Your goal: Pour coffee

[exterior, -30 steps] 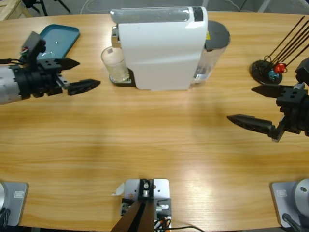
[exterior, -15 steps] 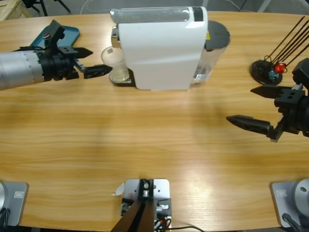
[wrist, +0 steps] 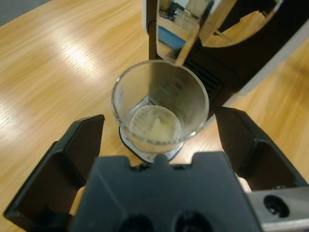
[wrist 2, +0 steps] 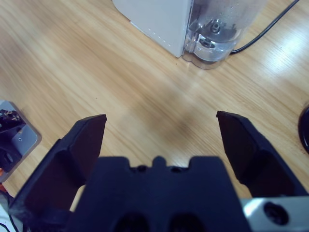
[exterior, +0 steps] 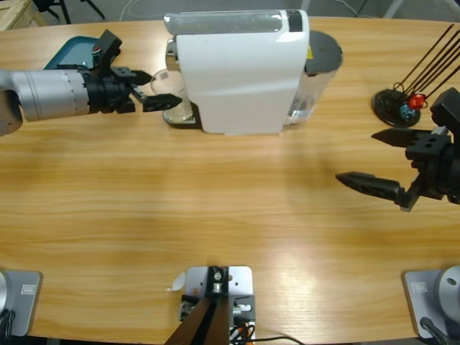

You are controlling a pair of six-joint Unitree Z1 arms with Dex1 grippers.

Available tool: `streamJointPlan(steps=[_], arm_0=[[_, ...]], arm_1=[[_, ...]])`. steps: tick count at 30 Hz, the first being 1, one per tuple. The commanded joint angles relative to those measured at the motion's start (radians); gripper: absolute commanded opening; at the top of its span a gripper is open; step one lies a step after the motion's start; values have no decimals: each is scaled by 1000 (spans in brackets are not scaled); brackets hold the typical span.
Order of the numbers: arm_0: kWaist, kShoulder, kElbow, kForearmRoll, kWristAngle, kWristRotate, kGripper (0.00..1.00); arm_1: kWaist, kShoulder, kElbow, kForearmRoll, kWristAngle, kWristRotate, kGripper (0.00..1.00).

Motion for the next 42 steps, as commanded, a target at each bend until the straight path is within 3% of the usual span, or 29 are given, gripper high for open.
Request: streamJointPlan(steps=[1, 11, 14, 18, 21, 33, 42], arm_0=[[28, 70, -35, -11, -36, 11, 977], [29, 100, -48, -10, -64, 13, 970], [28, 108, -55, -10, -68, 13, 920], [29, 121, -63, -10, -70, 13, 695], [28, 124, -63, -9, -77, 20, 406], [35, 101, -2, -9, -72, 41, 388], [204, -181, 96, 59, 3, 29, 388]], arm_1=[[9, 24, 5, 13, -5, 13, 1000], [9, 25, 4, 13, -5, 13, 1000], [9, 26, 3, 13, -5, 13, 1000], [9, 26, 3, 13, -7, 13, 1000], [9, 27, 3, 13, -7, 13, 1000], [9, 34, 1, 13, -7, 13, 1000], [9, 35, 0, 13, -7, 13, 1000]])
